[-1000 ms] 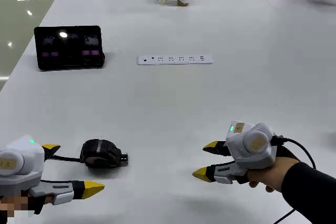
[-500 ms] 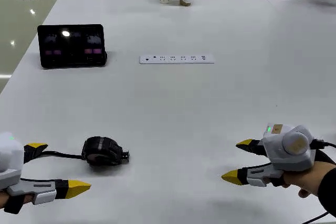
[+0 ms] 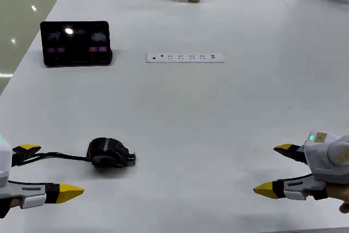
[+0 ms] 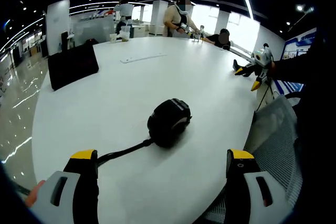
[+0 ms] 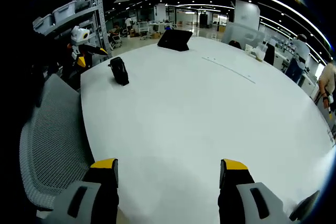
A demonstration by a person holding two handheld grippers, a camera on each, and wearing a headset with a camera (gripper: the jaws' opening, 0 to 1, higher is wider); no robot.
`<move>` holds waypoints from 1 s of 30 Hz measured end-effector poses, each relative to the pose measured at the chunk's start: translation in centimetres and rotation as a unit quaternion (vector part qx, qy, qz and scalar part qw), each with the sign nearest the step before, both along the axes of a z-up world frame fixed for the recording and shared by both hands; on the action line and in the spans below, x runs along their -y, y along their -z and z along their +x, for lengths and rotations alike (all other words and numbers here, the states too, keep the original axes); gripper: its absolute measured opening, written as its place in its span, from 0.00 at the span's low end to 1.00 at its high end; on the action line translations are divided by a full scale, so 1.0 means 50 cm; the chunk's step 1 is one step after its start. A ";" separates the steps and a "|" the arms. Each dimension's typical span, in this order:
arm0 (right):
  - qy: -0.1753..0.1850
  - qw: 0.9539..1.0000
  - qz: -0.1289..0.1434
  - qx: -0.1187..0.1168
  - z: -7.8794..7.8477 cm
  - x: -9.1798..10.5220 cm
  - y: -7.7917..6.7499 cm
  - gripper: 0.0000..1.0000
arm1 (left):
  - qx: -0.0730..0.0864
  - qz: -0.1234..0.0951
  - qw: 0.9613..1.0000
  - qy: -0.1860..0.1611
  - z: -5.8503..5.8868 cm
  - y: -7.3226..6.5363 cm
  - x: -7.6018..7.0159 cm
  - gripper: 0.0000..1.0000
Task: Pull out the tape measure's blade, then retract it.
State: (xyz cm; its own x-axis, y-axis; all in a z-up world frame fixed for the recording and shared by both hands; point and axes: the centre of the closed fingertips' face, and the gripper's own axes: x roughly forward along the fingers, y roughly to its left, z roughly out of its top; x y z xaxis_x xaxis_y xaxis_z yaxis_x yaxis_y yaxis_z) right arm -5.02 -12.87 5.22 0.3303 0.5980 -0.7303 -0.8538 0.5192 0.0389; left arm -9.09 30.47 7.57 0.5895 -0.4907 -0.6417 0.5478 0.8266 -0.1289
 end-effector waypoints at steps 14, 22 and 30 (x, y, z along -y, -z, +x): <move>0.005 1.000 -0.010 0.019 -0.006 0.044 -0.005 0.95 | 0.002 0.026 1.000 0.013 -0.005 -0.008 -0.027 0.99; 0.006 1.000 -0.001 0.013 -0.009 0.043 -0.013 0.99 | 0.004 0.024 1.000 0.013 0.001 -0.022 -0.032 0.99; 0.001 1.000 -0.003 0.013 -0.011 0.041 -0.011 0.99 | -0.003 0.017 1.000 0.012 -0.007 -0.023 -0.031 0.99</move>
